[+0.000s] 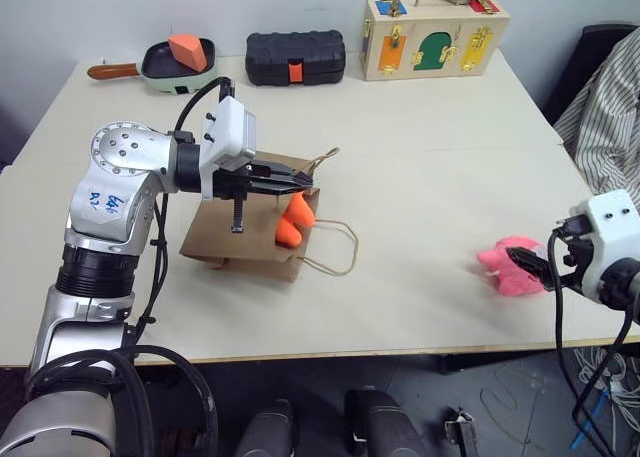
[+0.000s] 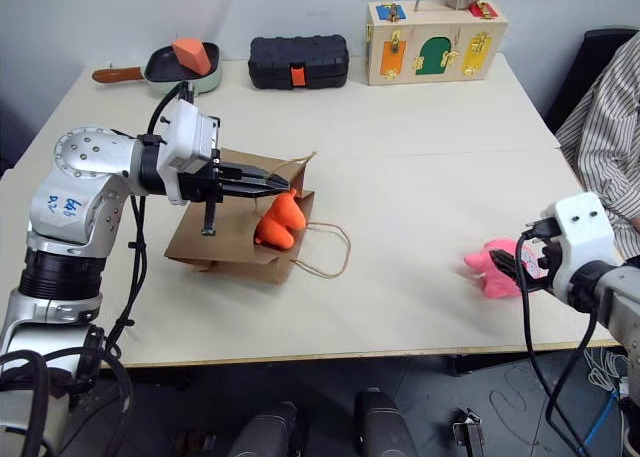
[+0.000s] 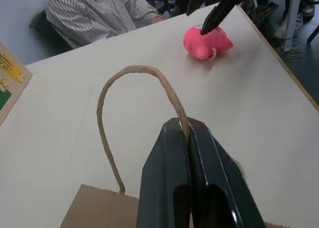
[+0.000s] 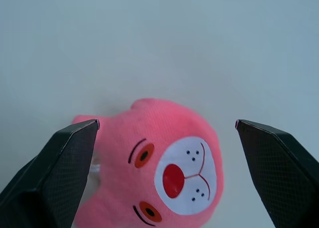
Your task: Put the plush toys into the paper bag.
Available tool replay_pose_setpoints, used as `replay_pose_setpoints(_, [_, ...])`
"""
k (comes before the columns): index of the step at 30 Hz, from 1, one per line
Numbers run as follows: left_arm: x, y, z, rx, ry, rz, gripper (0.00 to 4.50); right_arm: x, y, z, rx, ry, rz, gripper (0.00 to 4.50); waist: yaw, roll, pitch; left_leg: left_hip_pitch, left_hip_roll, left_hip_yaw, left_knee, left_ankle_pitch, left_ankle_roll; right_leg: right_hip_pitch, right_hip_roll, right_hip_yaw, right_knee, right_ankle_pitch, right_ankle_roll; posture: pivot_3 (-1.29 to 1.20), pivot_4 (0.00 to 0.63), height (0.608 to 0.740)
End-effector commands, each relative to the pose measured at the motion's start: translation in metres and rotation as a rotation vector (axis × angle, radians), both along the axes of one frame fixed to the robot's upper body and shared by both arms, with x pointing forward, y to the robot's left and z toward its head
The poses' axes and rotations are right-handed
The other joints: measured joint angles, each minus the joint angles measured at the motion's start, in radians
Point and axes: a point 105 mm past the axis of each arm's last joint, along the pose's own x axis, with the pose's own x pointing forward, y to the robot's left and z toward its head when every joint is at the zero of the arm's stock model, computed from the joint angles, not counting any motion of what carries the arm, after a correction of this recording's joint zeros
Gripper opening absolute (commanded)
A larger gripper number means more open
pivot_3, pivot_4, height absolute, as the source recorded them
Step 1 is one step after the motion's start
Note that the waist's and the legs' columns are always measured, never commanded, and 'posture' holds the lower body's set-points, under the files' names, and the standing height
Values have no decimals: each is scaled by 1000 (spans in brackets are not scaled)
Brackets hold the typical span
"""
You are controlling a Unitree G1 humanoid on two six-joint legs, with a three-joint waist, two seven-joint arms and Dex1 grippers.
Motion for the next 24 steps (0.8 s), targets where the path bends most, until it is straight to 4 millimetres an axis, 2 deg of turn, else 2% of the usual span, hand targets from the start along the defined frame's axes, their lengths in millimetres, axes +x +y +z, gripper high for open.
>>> replay_pose_setpoints(1, [-7,-3,14,-29,-44,-23,0,0,-11,-14,-2,5,-54,4469,1,0,0,0,0,0,0,0,0,0,0,0,0,0,0,0,150,740])
replay_pose_setpoints(5, [-8,-3,15,-24,-47,-26,0,0,-16,-44,61,59,-85,4469,0,0,0,0,0,1,0,0,0,0,0,1,0,0,0,0,150,740])
replay_pose_setpoints(6, [-8,-3,15,-23,-47,-26,0,1,-18,-49,69,60,-94,4298,0,0,0,0,0,0,0,0,0,0,0,1,0,0,0,0,150,740])
replay_pose_setpoints(9, [-9,-2,17,-19,-48,-23,0,3,-15,-53,114,37,-85,3567,1,-1,0,1,0,1,0,0,0,1,0,1,0,0,0,0,150,740])
replay_pose_setpoints(13, [-9,2,18,-17,-40,-9,0,4,-1,-43,150,-12,-7,2283,-1,-1,0,1,0,0,0,0,0,1,0,1,0,0,0,0,150,740])
replay_pose_setpoints(17, [-9,4,19,-13,-35,3,0,12,52,-3,254,-119,280,1082,-7,-1,0,1,0,1,0,0,0,1,1,1,0,0,0,0,150,740])
replay_pose_setpoints(20, [-10,4,21,-15,-31,7,0,15,98,16,300,-140,506,233,-11,-1,0,2,1,1,0,0,0,1,2,2,0,0,0,0,150,740])
replay_pose_setpoints(22, [-11,4,23,-23,-23,7,0,20,143,26,310,-149,697,63,-13,-1,0,2,1,1,0,0,0,1,2,1,0,0,0,0,150,740])
replay_pose_setpoints(24, [-11,3,25,-31,-15,4,0,28,176,29,304,-147,815,63,-17,-1,0,2,1,0,0,0,0,1,1,1,-1,0,0,0,150,740])
